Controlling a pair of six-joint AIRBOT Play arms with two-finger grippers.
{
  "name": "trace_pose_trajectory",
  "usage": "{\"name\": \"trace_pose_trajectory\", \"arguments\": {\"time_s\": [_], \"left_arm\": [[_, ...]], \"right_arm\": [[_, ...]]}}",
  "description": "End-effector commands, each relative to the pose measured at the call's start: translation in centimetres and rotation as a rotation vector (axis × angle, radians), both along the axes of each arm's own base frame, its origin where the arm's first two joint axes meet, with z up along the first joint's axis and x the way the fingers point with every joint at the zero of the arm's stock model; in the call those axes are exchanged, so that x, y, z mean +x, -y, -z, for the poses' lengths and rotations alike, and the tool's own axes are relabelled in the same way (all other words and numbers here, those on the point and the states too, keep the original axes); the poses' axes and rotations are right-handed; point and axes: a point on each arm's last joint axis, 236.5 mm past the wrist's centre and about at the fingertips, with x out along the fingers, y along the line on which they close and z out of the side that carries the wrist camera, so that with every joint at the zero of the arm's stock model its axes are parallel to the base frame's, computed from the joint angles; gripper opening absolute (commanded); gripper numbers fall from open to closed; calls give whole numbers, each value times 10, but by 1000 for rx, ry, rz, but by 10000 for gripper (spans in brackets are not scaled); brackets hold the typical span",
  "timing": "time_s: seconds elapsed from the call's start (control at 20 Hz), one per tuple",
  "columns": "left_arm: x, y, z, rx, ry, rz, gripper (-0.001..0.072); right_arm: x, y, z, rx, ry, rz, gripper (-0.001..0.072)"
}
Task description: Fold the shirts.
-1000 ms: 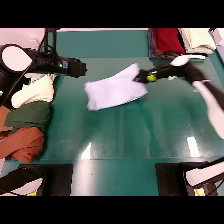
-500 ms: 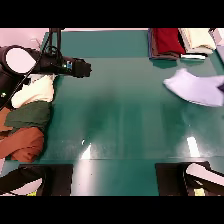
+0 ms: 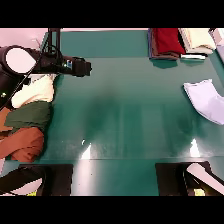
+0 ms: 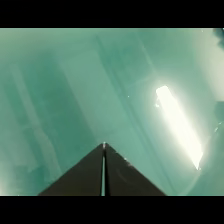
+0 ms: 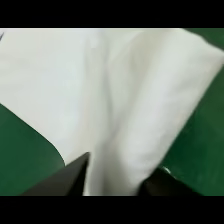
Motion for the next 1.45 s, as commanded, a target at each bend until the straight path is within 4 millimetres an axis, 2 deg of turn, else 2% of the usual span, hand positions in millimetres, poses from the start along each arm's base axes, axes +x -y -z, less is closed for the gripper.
{"name": "trace_pose_trajectory", "arguments": {"time_s": [0.0, 0.05, 0.1, 0.2, 0.3, 0.35, 0.45, 0.6, 0.7, 0.85, 0.9, 0.95, 1.0, 1.05, 1.2, 1.4], "left_arm": [[-3, 0, 3, 15, -8, 12, 27], [-3, 0, 3, 16, -9, 12, 27], [-3, 0, 3, 16, -8, 12, 27], [-3, 0, 3, 17, -7, 13, 27], [-3, 0, 3, 21, -1, 18, 27], [-2, 0, 3, 21, -1, 18, 28], [0, 0, 0, 13, 12, 12, 28], [0, -1, 1, 17, 12, 12, 28], [-2, -1, 2, 21, 2, 16, 27], [3, 0, -3, 7, 25, 6, 28], [4, 0, -4, 4, 31, 4, 28], [4, 0, -5, 2, 35, 2, 28], [5, 0, -6, 0, 38, 1, 28], [6, 0, -6, -3, 42, 0, 28], [8, 1, -9, -9, 54, -5, 27], [8, 1, -9, -10, 54, -5, 28]], "right_arm": [[-26, -8, 12, -70, -160, -75, 582], [-37, -6, 10, -98, -208, -89, 612], [-47, 0, 3, -129, -248, -93, 612], [-57, 15, -27, -193, -253, -66, 612], [-42, 17, -67, -234, -149, -45, 611], [-27, 8, -86, -232, -73, -56, 611], [7, -28, -115, -196, 73, -128, 611], [47, -109, -136, -123, 198, -329, 609], [61, -167, -140, -115, 215, -497, 557], [68, -238, -139, -101, 225, -706, 552], [69, -258, -141, -99, 235, -762, 492], [69, -275, -142, -99, 247, -808, 286], [68, -289, -143, -97, 256, -846, 69], [67, -301, -144, -94, 261, -881, 15], [62, -321, -144, -86, 264, -940, 15], [62, -322, -143, -84, 263, -942, 15]]}}
